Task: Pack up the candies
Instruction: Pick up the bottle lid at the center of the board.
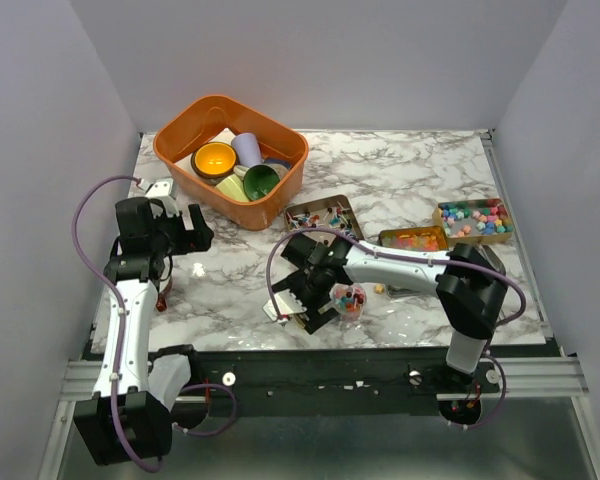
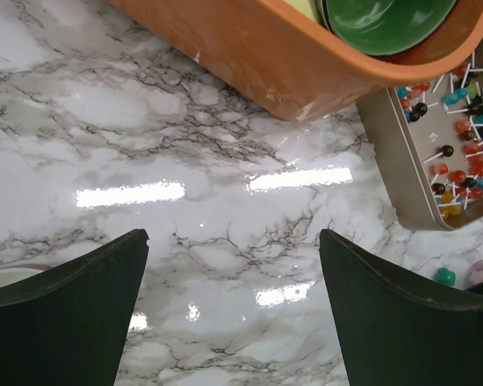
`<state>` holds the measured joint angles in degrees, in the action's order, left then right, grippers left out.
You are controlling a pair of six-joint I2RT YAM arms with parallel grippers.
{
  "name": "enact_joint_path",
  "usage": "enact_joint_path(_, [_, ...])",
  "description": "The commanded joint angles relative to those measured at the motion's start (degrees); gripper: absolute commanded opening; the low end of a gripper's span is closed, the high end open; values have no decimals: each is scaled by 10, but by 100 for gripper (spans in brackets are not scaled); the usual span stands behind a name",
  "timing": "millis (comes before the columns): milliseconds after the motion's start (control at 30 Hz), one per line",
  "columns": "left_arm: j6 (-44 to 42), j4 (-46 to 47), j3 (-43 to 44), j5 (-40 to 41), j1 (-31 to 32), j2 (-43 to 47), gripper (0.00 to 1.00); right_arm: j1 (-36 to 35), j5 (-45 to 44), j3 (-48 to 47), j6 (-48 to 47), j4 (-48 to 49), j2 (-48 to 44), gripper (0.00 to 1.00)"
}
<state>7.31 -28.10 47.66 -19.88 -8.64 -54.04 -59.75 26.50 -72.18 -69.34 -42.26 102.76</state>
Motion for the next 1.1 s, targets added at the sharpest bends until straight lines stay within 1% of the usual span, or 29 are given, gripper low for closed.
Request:
enact_joint_path(0, [-6, -17, -27, 12, -5, 26, 99, -1, -44, -2, -40, 13, 30, 99])
enact_joint_path(67, [-6, -15, -32, 12, -5, 26, 99, 0, -56, 7, -45, 14, 36, 99])
enact_joint_path(200, [-5, -11, -35, 4, -6, 18, 99, -2, -54, 2, -45, -21, 49, 100])
enact_joint_path(333, [-2, -5, -31, -2, -7, 10, 99, -1, -73, 19, -35, -12, 49, 100])
enact_joint_path(433, [5, 3, -31, -9, -6, 5, 99, -1, -87, 22, -38, -23, 55, 100])
enact_joint_path(500, [7, 7, -31, -15, -6, 0, 99, 0, -80, 20, -37, -41, 53, 100])
enact_joint_path(667, [19, 19, -34, -18, -6, -5, 99, 1, -51, 13, -25, -69, 16, 100])
enact_joint_path(800, [24, 28, -40, -24, -6, -4, 99, 0, -45, 5, -18, -88, 14, 100])
enact_joint_path(1067, [26, 29, -42, -22, -7, -2, 99, 0, -73, 7, -11, -49, 40, 100])
